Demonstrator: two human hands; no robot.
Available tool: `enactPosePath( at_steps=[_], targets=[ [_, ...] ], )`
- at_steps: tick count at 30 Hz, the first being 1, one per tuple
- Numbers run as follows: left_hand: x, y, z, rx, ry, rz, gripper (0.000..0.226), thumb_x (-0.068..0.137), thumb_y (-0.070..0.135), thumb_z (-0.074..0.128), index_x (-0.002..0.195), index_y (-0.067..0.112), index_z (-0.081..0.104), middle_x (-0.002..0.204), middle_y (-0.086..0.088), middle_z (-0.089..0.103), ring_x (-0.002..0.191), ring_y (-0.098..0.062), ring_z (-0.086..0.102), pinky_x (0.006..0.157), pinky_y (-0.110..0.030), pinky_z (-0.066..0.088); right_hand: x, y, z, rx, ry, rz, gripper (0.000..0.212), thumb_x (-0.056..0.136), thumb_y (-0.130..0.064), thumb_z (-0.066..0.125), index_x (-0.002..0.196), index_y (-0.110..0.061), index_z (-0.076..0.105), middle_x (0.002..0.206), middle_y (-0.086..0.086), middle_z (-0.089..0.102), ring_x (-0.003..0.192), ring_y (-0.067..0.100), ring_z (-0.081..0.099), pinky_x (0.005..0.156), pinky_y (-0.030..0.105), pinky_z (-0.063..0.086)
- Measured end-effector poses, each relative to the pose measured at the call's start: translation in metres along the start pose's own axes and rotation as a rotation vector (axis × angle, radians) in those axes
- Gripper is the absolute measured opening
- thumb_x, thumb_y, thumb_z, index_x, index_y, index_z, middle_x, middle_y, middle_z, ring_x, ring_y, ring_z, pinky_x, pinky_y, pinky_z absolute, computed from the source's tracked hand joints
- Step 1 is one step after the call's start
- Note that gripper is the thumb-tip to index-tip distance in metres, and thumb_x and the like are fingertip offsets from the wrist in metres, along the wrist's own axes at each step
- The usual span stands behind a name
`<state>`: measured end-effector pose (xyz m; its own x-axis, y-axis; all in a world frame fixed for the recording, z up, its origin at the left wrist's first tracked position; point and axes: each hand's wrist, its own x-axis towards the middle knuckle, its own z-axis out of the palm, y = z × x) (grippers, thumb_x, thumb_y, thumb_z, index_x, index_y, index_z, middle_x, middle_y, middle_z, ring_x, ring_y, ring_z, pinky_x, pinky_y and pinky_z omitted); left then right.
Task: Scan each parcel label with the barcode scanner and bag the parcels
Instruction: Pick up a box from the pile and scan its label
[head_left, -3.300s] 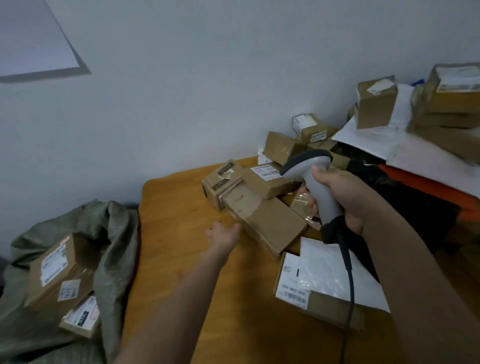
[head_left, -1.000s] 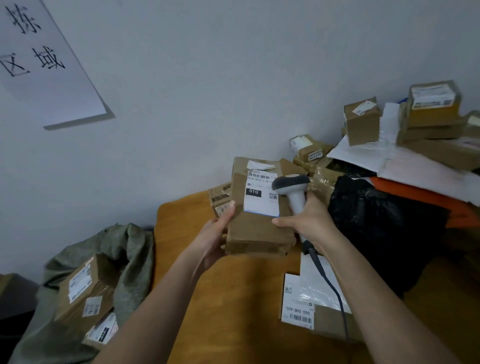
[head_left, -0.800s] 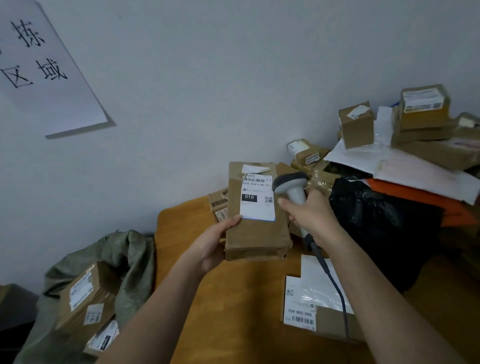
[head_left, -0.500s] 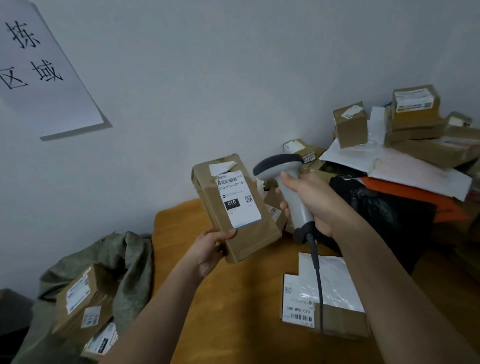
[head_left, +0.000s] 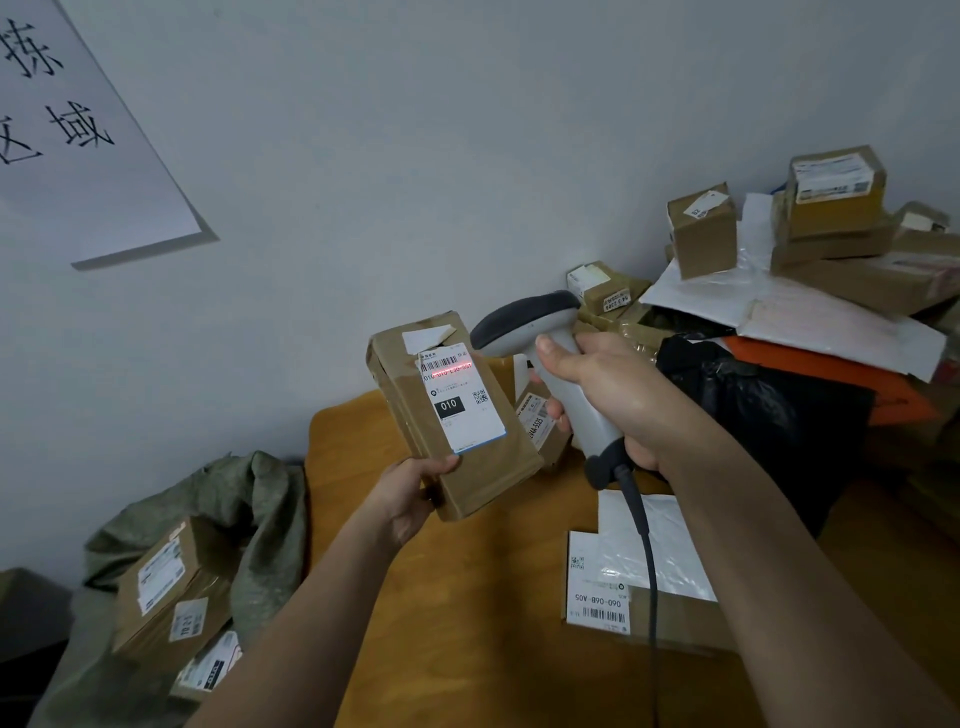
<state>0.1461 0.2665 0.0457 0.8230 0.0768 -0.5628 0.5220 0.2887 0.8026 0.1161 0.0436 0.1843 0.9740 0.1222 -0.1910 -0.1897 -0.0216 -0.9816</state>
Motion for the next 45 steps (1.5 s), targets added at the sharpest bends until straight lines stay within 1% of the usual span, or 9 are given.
enactPosePath(
  at_steps=[7,13,22,25,27,33,36,41,45],
  targets=[
    [0.004,-0.005,-0.006,-0.008,0.054,-0.011,0.038,0.081,-0.010,0.063,0.117,0.003,0.055,0.106,-0.011,0.064,0.101,-0.027,0.057,0.096,-0.041,0.046,0.000,0.004,-0.004,-0.030,0.032,-0.008,0.033,0.099,-0.035,0.055,0.111,-0.004,0.059,0.087,0.008,0.060,0.060,0.013,0.057,0.051,0.023,0.049],
    [0.007,-0.008,-0.012,0.011,0.076,-0.033,0.042,0.082,-0.011,0.063,0.120,0.003,0.054,0.104,-0.011,0.063,0.095,-0.025,0.057,0.094,-0.042,0.045,-0.002,0.004,-0.009,-0.013,0.035,0.001,0.027,0.098,-0.035,0.055,0.105,-0.009,0.059,0.089,0.008,0.061,0.062,0.014,0.057,0.057,0.026,0.051],
    [0.012,-0.016,-0.016,0.018,0.111,-0.063,0.057,0.075,-0.008,0.069,0.130,0.001,0.053,0.118,-0.014,0.062,0.107,-0.030,0.057,0.102,-0.050,0.044,0.000,0.007,-0.020,0.024,0.021,0.040,0.026,0.097,-0.037,0.056,0.099,-0.011,0.060,0.087,0.009,0.061,0.062,0.016,0.057,0.061,0.030,0.051],
    [0.007,-0.021,-0.019,0.005,0.133,-0.059,0.059,0.074,-0.001,0.074,0.129,0.003,0.052,0.121,-0.014,0.061,0.113,-0.034,0.055,0.100,-0.049,0.047,0.008,0.012,-0.017,0.110,0.009,0.056,0.022,0.097,-0.035,0.058,0.098,-0.013,0.061,0.088,0.005,0.063,0.057,0.010,0.057,0.054,0.023,0.051],
    [-0.002,-0.022,-0.026,-0.007,0.154,-0.063,0.057,0.074,0.004,0.076,0.126,0.005,0.053,0.122,-0.013,0.061,0.111,-0.035,0.056,0.092,-0.045,0.051,0.017,0.019,-0.009,0.177,-0.001,0.088,0.019,0.094,-0.031,0.063,0.099,-0.012,0.063,0.089,0.006,0.065,0.054,0.008,0.055,0.051,0.021,0.050],
    [-0.038,-0.022,-0.082,-0.270,0.040,-0.070,0.050,0.072,0.014,0.073,0.119,0.002,0.061,0.113,-0.016,0.061,0.094,-0.030,0.065,0.075,-0.044,0.059,0.041,0.066,0.056,0.167,-0.079,0.244,0.021,0.083,-0.018,0.077,0.094,-0.008,0.062,0.068,0.006,0.056,0.054,0.011,0.052,0.054,0.025,0.047],
    [-0.046,-0.015,-0.119,-0.389,-0.097,-0.056,0.082,0.049,0.013,0.094,0.123,0.001,0.060,0.116,-0.019,0.064,0.092,-0.034,0.070,0.073,-0.045,0.059,0.045,0.080,0.100,0.158,-0.132,0.318,0.034,0.080,-0.024,0.080,0.098,-0.002,0.061,0.059,0.004,0.054,0.047,0.011,0.049,0.047,0.022,0.045],
    [-0.044,-0.012,-0.179,-0.391,-0.224,-0.053,0.088,0.042,0.011,0.097,0.122,0.001,0.061,0.121,-0.020,0.064,0.098,-0.033,0.069,0.083,-0.045,0.058,0.056,0.096,0.168,0.139,-0.141,0.339,0.058,0.075,-0.025,0.085,0.118,0.003,0.059,0.064,0.004,0.054,0.048,0.009,0.050,0.046,0.021,0.046],
    [-0.040,-0.006,-0.246,-0.331,-0.248,-0.055,0.075,0.041,0.016,0.099,0.110,0.004,0.071,0.113,-0.016,0.065,0.097,-0.026,0.069,0.080,-0.037,0.059,0.057,0.115,0.233,0.138,-0.092,0.316,0.054,0.076,-0.023,0.084,0.119,-0.001,0.058,0.065,0.002,0.056,0.048,0.008,0.051,0.047,0.021,0.047]
  ],
)
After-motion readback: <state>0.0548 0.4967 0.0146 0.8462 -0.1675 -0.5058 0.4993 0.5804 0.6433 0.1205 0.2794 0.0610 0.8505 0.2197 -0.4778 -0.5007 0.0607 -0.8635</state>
